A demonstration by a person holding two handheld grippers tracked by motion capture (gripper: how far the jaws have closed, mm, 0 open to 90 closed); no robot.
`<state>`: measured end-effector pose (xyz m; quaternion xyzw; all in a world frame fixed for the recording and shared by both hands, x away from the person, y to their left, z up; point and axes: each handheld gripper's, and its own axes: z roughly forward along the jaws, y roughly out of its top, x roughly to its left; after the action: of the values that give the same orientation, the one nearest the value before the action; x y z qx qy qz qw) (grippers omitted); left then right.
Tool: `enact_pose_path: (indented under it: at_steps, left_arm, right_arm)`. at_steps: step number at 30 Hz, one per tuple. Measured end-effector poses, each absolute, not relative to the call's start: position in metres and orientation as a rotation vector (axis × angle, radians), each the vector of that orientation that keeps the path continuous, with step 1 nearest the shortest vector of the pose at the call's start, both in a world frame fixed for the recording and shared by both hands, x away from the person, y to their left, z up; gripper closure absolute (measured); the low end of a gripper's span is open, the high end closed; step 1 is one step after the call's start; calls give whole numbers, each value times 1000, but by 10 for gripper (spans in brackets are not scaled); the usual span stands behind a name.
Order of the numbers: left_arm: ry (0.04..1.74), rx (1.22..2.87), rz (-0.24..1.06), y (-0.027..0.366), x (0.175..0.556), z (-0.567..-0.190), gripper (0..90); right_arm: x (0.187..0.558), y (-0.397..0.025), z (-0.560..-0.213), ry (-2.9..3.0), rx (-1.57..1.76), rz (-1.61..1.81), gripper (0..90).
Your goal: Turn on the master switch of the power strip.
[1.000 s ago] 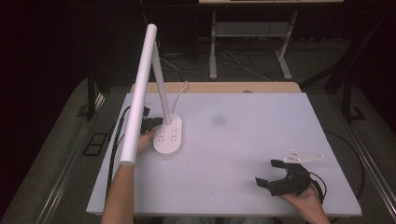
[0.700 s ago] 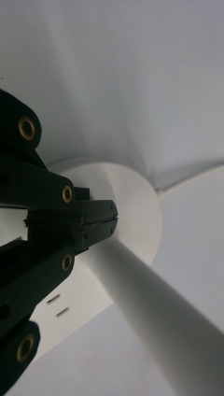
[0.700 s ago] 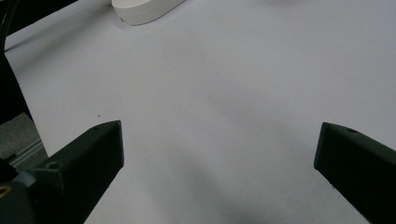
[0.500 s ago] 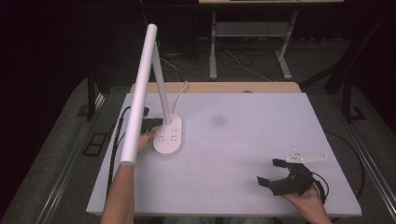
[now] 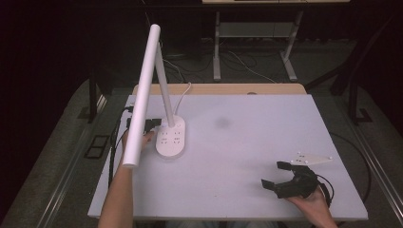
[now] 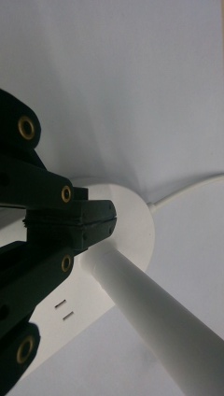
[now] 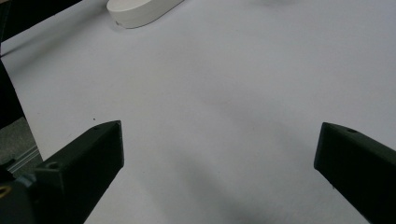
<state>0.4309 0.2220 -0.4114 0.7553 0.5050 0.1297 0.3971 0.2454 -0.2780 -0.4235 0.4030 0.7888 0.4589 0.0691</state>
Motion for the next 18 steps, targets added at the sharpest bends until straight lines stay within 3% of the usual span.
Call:
enact_pose_path:
  at_steps: [15,18]
  left_arm:
    - [1253,1888,407,237,410,-383,894]
    - [1237,1876,409,242,406,-378,846]
  right_arm:
    - [245,-278,-423,2367,1219,1381,9]
    - [245,-278,-423,2366,1215,1384,9]
